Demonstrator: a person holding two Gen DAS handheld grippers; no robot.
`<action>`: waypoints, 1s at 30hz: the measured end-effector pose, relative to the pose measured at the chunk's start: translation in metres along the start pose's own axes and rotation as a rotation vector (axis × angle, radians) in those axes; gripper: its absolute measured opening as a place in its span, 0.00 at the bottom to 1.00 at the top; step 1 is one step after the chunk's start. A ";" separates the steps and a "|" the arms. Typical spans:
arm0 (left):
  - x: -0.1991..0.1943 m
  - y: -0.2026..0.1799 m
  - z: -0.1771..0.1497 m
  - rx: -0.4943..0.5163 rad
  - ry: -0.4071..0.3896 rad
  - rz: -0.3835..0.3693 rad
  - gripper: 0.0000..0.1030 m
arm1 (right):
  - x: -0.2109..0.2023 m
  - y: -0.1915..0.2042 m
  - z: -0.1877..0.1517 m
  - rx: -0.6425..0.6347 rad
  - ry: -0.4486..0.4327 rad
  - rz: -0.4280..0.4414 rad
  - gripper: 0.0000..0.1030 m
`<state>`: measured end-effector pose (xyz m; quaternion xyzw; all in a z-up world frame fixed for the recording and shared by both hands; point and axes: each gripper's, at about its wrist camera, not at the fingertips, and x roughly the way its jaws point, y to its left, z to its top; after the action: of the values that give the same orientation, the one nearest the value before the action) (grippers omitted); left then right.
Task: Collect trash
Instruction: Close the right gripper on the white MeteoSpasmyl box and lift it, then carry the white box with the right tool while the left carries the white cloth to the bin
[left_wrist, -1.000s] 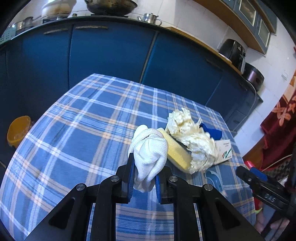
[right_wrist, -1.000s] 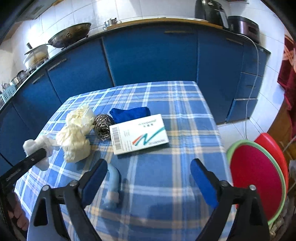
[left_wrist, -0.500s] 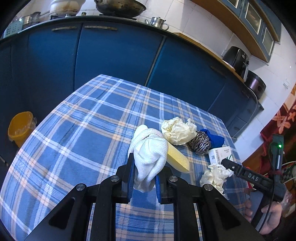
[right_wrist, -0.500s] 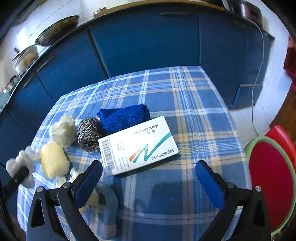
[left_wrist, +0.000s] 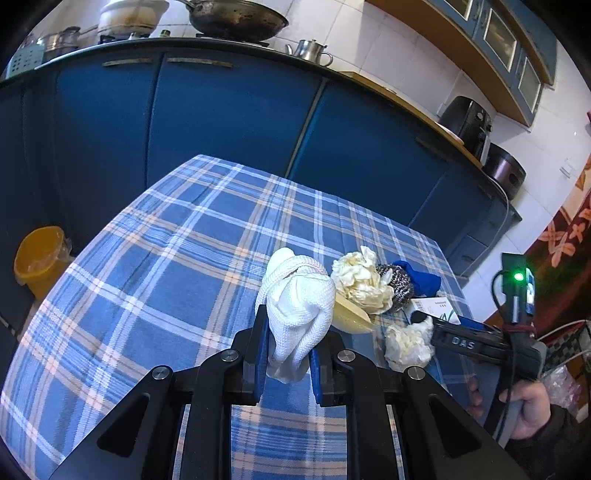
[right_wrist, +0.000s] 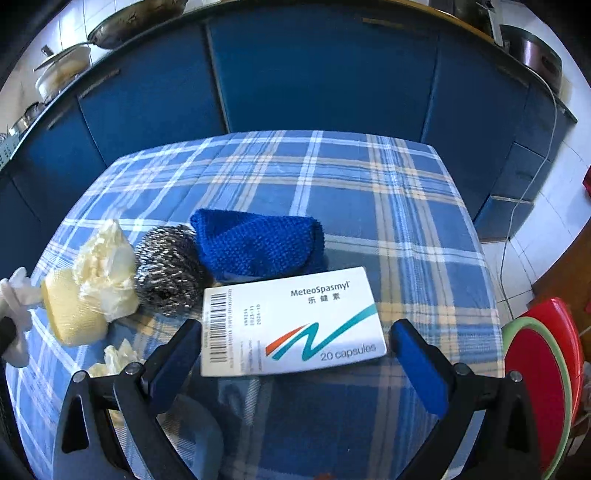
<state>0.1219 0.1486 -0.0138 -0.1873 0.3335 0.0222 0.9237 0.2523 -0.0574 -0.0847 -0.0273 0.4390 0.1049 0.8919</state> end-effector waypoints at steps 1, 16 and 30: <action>0.000 -0.001 0.000 0.001 0.003 -0.006 0.18 | 0.000 0.000 0.001 -0.004 -0.007 -0.010 1.00; -0.022 -0.010 -0.002 0.025 -0.015 -0.048 0.18 | -0.021 -0.021 -0.010 0.087 -0.051 0.002 0.89; -0.033 -0.027 -0.005 0.056 -0.014 -0.061 0.18 | -0.092 -0.040 -0.035 0.163 -0.143 0.088 0.89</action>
<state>0.0976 0.1242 0.0121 -0.1715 0.3216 -0.0141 0.9311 0.1792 -0.1168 -0.0357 0.0724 0.3823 0.1094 0.9147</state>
